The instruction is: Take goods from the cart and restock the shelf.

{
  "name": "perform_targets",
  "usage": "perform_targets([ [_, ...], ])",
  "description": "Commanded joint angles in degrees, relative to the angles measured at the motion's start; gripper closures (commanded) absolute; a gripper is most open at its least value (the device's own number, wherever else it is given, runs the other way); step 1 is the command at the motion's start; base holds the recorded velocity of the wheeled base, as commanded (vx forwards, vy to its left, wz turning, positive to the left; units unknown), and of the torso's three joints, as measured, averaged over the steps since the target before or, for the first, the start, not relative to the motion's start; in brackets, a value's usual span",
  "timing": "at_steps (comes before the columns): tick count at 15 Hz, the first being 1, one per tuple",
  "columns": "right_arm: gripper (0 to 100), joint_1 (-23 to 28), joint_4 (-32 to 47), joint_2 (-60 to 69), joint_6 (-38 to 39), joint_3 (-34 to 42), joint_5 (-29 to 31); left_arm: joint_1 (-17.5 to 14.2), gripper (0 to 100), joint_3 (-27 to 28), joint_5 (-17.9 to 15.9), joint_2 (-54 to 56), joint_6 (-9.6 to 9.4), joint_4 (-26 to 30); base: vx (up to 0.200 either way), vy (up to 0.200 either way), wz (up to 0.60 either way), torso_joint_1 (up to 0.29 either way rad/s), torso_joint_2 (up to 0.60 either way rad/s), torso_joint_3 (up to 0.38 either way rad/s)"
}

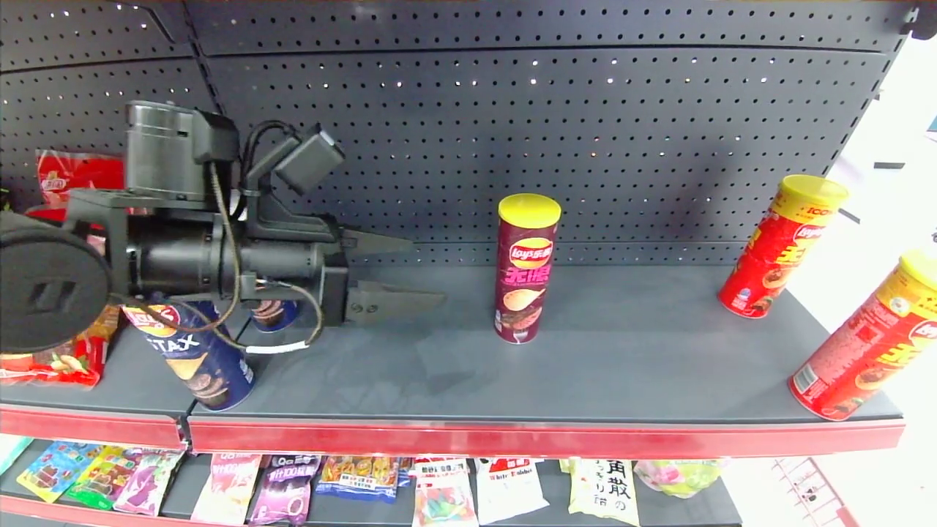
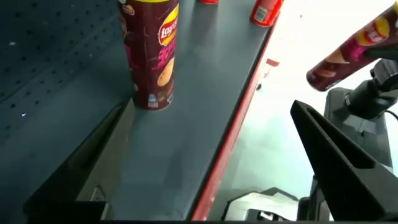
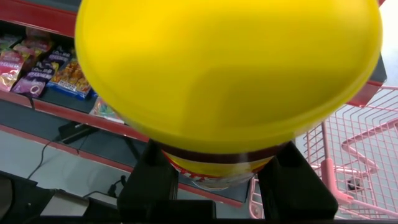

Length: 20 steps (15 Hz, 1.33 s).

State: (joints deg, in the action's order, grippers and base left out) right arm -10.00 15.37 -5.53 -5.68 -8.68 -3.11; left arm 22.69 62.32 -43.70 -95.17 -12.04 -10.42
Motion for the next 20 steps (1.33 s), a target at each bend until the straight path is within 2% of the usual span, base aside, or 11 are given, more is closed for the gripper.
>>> perform_targets([
  [1,100,0.0,0.0,-0.1,0.2,0.0,-0.1,1.2,0,3.8,0.2,-7.0,-0.08,0.0,0.000,0.000,0.00,0.000,0.00,0.000],
  [5,100,0.0,0.0,-0.1,0.4,0.0,0.0,2.2,0,10.9,2.0,-15.5,-0.17,0.1,0.000,0.000,0.00,0.000,0.00,0.000],
  [6,100,0.0,0.0,-0.1,0.4,0.0,0.0,2.2,0,10.9,2.0,-15.5,-0.17,0.1,0.000,0.000,0.00,0.000,0.00,0.000],
  [7,100,0.0,0.0,-0.1,0.4,0.0,0.0,3.9,0,14.7,2.2,-18.2,0.00,0.1,0.000,0.000,0.00,0.000,0.00,0.000],
  [11,100,0.0,0.0,-0.1,1.0,0.0,0.1,4.7,0,21.8,2.5,-23.6,0.18,0.1,0.000,0.000,0.00,0.000,0.00,0.000],
  [20,100,0.0,0.0,-0.1,1.5,0.0,1.0,5.4,0,30.1,4.2,-29.6,0.44,0.1,0.000,0.000,0.00,0.000,0.00,0.000],
])
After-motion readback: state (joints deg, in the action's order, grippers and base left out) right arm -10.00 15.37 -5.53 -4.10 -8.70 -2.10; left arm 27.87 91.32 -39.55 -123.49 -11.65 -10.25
